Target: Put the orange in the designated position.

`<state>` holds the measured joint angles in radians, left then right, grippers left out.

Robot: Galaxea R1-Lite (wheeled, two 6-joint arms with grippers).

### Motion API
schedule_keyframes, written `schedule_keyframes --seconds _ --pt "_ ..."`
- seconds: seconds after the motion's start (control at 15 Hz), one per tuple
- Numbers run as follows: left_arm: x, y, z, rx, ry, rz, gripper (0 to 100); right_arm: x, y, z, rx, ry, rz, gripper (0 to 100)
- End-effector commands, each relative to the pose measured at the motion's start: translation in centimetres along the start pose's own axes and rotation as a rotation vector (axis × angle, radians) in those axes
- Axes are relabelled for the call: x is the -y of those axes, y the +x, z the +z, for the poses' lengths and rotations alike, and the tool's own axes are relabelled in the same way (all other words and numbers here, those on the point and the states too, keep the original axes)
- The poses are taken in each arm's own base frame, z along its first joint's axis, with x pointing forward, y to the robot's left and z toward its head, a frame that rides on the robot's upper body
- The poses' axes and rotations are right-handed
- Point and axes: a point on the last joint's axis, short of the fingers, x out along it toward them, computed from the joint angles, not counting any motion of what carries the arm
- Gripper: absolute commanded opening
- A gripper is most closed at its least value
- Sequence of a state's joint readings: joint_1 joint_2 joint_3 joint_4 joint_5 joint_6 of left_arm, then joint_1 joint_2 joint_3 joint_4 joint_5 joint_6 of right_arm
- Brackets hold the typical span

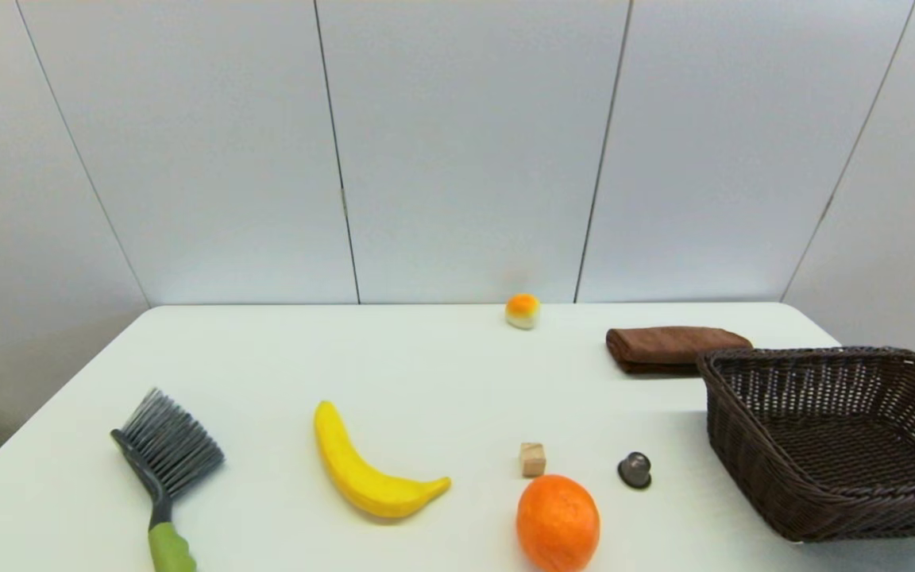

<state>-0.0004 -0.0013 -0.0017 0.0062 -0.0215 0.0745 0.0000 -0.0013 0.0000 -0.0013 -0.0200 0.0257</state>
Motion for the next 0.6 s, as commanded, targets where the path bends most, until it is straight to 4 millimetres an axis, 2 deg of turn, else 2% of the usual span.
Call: schedule_keyframes --seconds 0.07,0.6 --pt "0.0 0.01 0.0 -0.001 0.001 0.0 100 0.0 0.01 0.01 -0.001 -0.001 0.0 100" --pt "0.0 0.01 0.0 -0.001 0.001 0.0 100 0.0 0.0 0.0 0.001 0.0 0.0 100"
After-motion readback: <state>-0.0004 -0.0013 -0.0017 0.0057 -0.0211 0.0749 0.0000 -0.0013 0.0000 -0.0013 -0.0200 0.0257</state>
